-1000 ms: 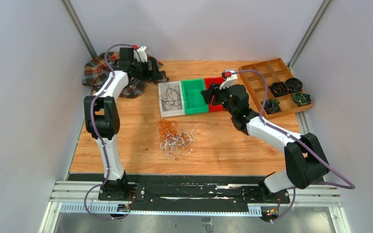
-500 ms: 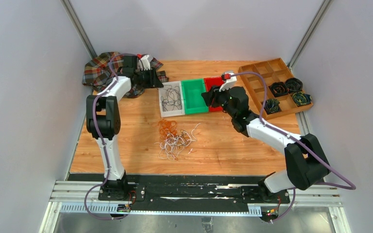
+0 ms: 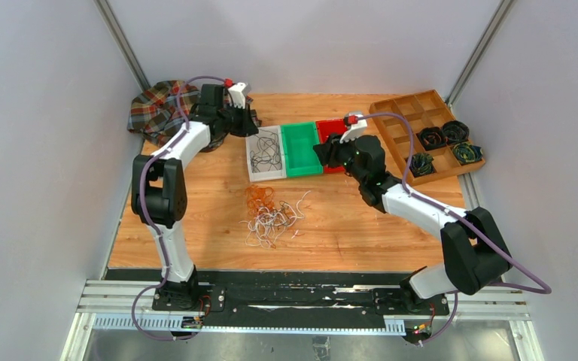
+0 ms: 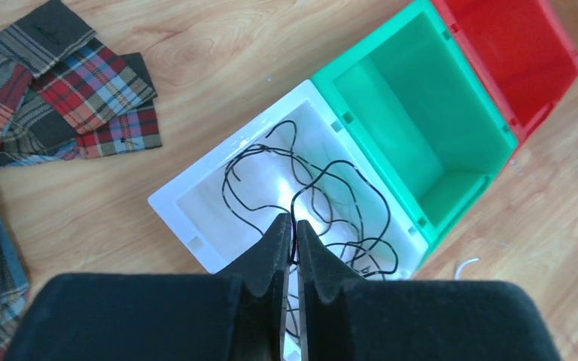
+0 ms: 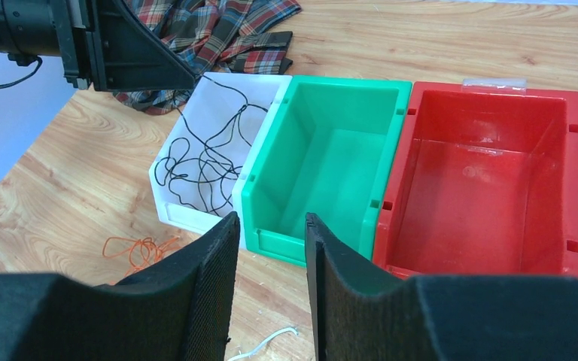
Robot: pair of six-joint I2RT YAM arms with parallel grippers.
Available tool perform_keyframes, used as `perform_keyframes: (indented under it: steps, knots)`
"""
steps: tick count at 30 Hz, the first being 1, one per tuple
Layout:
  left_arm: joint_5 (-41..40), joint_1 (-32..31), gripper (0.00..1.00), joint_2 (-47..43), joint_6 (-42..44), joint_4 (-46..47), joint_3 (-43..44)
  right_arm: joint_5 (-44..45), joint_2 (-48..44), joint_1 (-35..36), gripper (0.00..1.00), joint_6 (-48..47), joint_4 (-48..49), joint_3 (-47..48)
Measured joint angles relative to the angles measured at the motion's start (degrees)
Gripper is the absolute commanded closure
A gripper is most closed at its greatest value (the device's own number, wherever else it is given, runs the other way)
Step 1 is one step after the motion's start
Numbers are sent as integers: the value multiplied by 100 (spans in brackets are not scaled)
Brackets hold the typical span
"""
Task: Untangle the cables
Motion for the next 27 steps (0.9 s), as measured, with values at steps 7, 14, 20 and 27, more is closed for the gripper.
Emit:
perform_keyframes:
  steps: [7,14,20,27]
  knots:
    - [-1123,-595,99,11,828,11,-17,20,0,0,63,-2,17,-52]
    - [-2243,-1099,99,433,1480,-98,210,33,0,0,64,-2,50,-122]
    - [-2909,-1047,99,745,1753,-275,365,96,0,0,64,-7,81,-129]
    - [-3132,-1034,92,785,1945,-339,369,133,-7,0,62,-9,79,-129]
